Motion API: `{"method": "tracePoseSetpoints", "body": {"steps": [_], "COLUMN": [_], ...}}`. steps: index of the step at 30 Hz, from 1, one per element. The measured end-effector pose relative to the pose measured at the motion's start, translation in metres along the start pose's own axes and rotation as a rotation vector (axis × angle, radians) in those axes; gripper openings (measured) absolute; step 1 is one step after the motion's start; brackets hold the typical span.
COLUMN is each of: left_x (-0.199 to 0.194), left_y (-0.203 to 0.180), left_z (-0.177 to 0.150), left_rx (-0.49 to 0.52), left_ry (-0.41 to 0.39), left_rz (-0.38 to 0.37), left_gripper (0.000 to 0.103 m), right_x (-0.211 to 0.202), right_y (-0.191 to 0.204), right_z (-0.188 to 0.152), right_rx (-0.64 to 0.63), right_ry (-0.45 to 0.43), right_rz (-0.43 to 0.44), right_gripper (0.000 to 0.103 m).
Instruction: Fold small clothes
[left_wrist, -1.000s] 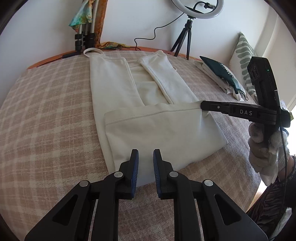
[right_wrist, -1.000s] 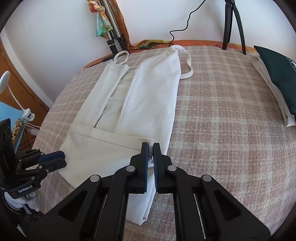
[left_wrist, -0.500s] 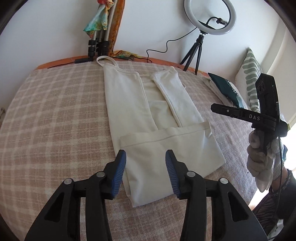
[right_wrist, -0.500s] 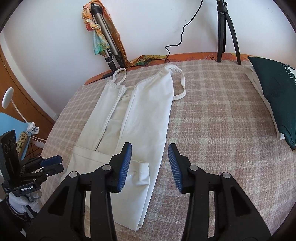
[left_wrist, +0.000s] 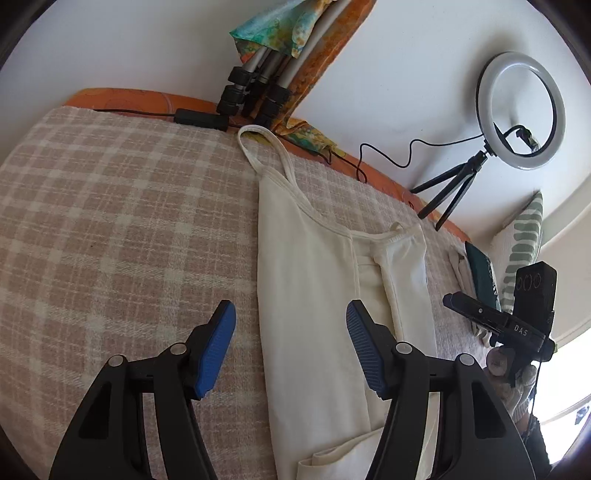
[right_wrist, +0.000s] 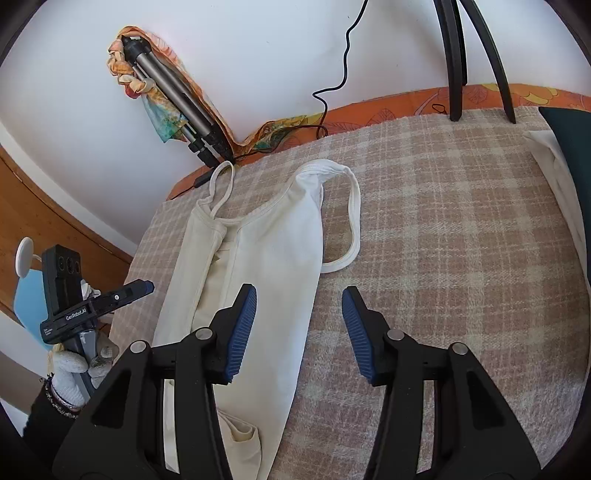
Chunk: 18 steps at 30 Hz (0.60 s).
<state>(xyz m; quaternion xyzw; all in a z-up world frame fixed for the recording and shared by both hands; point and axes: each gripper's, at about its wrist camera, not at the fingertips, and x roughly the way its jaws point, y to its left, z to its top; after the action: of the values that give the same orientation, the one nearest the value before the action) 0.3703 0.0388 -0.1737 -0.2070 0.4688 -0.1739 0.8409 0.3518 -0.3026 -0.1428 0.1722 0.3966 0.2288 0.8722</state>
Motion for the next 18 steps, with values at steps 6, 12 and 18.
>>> {"method": "tracePoseSetpoints", "body": {"steps": [6, 12, 18], "left_x": [0.032, 0.047, 0.055], "left_y": [0.014, 0.018, 0.015], "left_z": [0.031, 0.046, 0.051], "left_rx": [-0.050, -0.018, 0.033], "left_ry": [0.003, -0.032, -0.068], "left_rz": [-0.038, -0.049, 0.013], "left_gripper": [0.062, 0.061, 0.039], "right_x": [0.036, 0.065, 0.077], "right_y": [-0.009, -0.018, -0.024], "right_z": [0.032, 0.052, 0.057], "right_rx": [0.028, 0.027, 0.037], "right_ry": [0.011, 0.025, 0.037], "right_rz": [0.029, 0.029, -0.022], "right_gripper": [0.051, 0.042, 0.008]}}
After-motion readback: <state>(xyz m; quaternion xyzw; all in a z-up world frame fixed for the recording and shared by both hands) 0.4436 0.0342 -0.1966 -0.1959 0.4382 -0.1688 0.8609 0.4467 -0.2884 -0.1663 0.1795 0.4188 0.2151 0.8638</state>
